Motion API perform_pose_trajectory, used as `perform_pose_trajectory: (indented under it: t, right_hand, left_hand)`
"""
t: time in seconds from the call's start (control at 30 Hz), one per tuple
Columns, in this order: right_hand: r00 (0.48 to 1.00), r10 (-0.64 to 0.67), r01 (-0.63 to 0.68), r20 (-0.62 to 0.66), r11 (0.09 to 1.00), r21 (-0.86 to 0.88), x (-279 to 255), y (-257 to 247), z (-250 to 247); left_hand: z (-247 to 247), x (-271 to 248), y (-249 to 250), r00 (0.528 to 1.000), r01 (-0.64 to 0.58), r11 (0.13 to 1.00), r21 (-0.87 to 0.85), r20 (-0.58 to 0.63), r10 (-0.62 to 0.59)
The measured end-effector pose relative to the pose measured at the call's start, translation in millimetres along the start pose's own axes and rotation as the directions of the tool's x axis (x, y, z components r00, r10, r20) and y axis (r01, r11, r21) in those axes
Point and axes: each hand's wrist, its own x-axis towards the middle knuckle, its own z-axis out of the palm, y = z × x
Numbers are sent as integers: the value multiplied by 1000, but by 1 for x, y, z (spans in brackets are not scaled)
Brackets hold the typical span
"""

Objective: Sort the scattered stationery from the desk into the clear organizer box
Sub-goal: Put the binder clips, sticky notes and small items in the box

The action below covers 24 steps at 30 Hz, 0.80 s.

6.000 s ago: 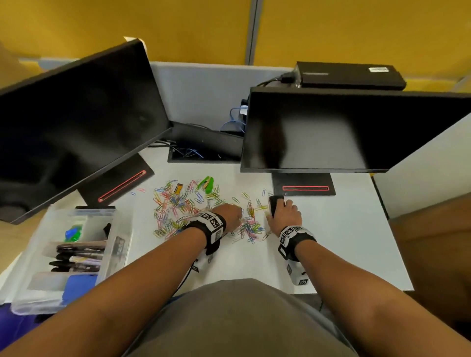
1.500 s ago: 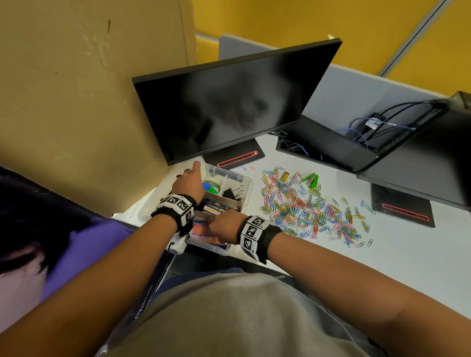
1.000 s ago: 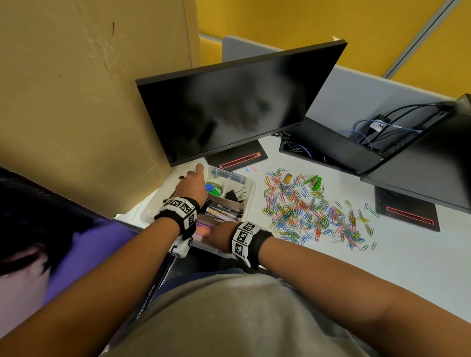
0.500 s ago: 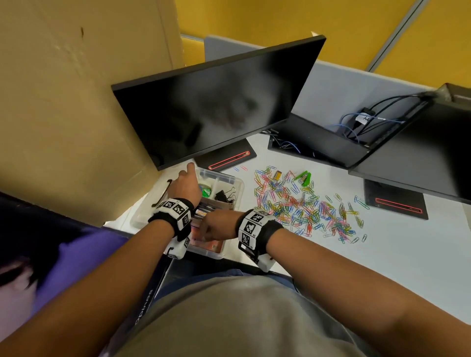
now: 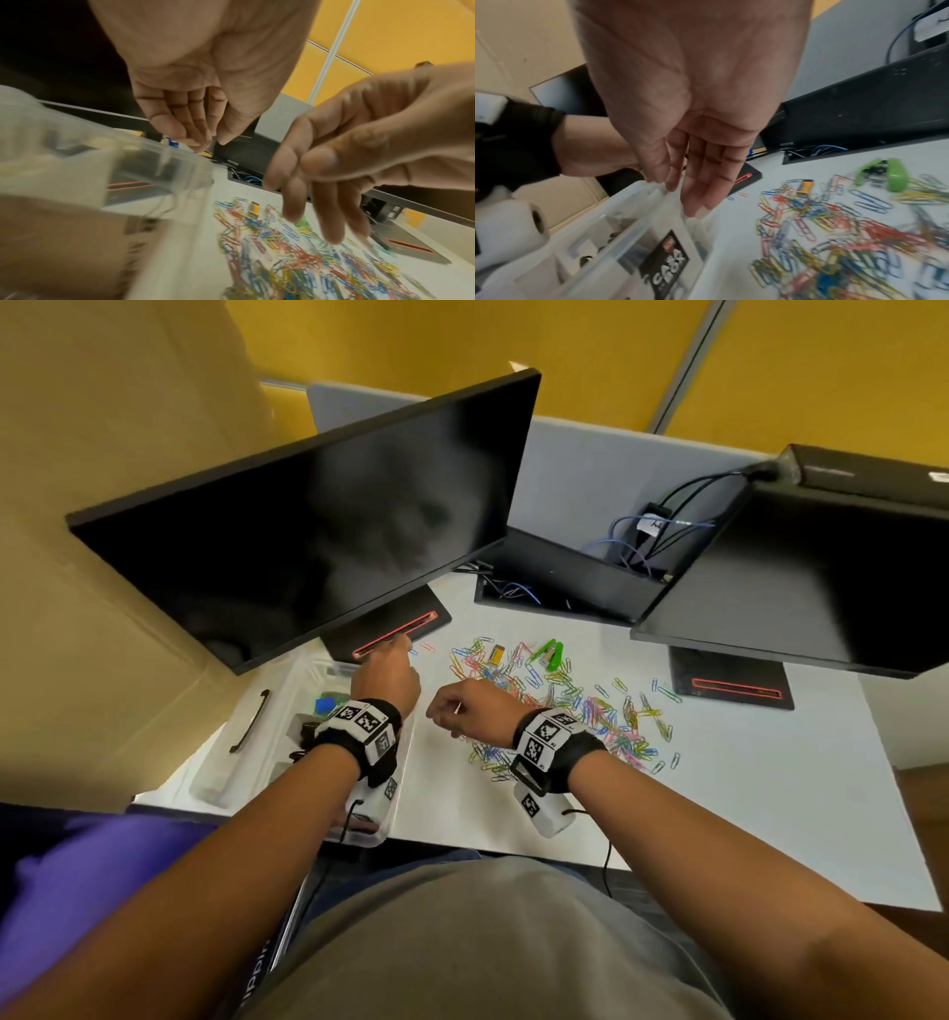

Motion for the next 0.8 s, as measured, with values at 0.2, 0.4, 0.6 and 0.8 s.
perform_pose_trajectory:
  t: [0.2, 0.4, 0.6, 0.8]
  right_hand:
    - [996, 83, -84, -19, 994, -71, -21, 53, -18]
    - [979, 196, -202, -51, 963, -179, -25, 107, -31]
    - [949, 293, -314, -117, 913, -261, -13, 153, -51]
    - [924, 315, -375, -219, 861, -343, -1, 183, -74]
  left_hand:
    - [26, 16, 46, 997, -56, 998, 42, 64, 53]
    - [55, 33, 81, 985, -68, 993, 92, 164, 52]
    - [85, 52, 101, 966, -54, 991, 119, 256, 22]
    - [113, 73, 110, 951, -7, 991, 137, 307, -36]
